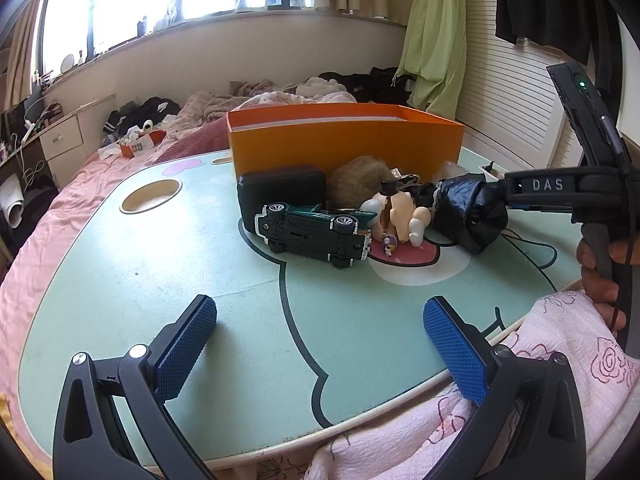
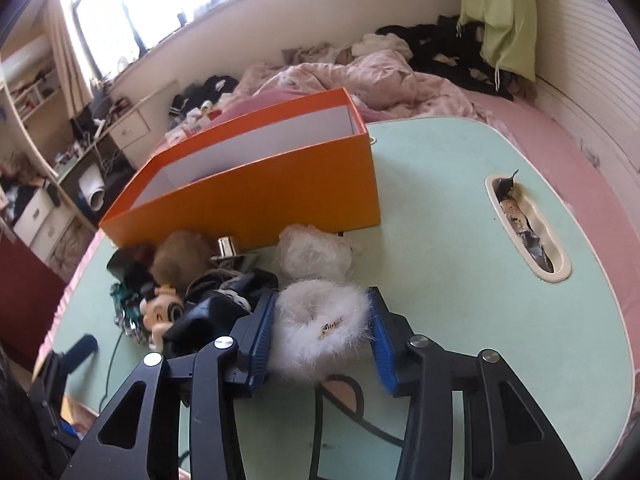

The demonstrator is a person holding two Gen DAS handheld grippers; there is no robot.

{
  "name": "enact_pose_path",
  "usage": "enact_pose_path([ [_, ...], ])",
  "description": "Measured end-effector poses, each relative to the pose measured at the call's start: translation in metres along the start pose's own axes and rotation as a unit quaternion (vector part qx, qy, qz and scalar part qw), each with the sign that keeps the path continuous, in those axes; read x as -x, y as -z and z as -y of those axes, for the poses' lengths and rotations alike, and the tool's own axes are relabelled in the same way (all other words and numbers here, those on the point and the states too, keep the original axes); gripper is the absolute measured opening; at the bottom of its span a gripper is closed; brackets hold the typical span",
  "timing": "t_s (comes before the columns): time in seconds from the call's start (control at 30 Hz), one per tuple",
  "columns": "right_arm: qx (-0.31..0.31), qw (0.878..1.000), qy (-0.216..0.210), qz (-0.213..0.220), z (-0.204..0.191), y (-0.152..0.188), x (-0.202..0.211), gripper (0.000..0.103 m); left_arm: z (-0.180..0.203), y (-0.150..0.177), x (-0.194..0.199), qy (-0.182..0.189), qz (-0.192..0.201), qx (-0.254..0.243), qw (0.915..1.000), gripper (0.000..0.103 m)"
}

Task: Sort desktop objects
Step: 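Reach to the pile and grasp the white fluffy pom-pom with the right gripper, then grasp the green toy car with the left gripper while the right gripper holds the pom-pom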

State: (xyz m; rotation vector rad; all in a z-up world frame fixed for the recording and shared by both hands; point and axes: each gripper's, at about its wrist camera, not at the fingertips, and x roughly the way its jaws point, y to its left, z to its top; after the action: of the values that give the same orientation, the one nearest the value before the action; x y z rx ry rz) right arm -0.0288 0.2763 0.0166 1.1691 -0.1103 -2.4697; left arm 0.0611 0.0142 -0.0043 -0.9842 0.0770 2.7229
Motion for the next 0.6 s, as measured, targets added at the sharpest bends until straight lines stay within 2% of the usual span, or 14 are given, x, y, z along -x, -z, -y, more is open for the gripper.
enact_pose_path([
  [0.1, 0.003, 1.0, -0.017, 0.012, 0.003, 0.01, 0.007, 0.038, 0.0, 0.0, 0.0, 0.0, 0.0, 0.001, 1.0, 0.103],
  [0.17, -0.011, 0.998, -0.044, 0.037, 0.011, 0.016, 0.016, 0.036, 0.0, 0.0, 0.0, 0.001, 0.001, 0.001, 1.0, 0.103],
  [0.23, -0.025, 0.996, -0.051, 0.07, 0.015, 0.018, 0.028, 0.036, -0.002, 0.0, 0.001, 0.006, 0.004, 0.005, 1.0, 0.103],
  [0.3, -0.034, 0.992, -0.054, 0.107, 0.019, 0.022, 0.043, 0.036, -0.004, -0.001, 0.005, 0.02, 0.01, 0.017, 0.9996, 0.103],
  [0.37, -0.032, 0.989, -0.052, 0.136, 0.018, 0.026, 0.056, 0.036, -0.014, -0.002, 0.009, 0.052, 0.019, 0.042, 0.9976, 0.103],
  [0.47, -0.016, 0.987, -0.048, 0.151, 0.01, 0.03, 0.064, 0.036, -0.024, -0.008, 0.011, 0.077, 0.019, 0.066, 0.9946, 0.1],
  [0.53, -0.007, 0.988, -0.047, 0.149, 0.003, 0.028, 0.064, 0.036, -0.022, -0.015, 0.012, 0.073, 0.02, 0.059, 0.9954, 0.093],
  [0.6, -0.001, 0.989, -0.046, 0.143, 0.001, 0.025, 0.06, 0.036, -0.016, -0.024, 0.012, 0.058, 0.019, 0.044, 0.9972, 0.093],
])
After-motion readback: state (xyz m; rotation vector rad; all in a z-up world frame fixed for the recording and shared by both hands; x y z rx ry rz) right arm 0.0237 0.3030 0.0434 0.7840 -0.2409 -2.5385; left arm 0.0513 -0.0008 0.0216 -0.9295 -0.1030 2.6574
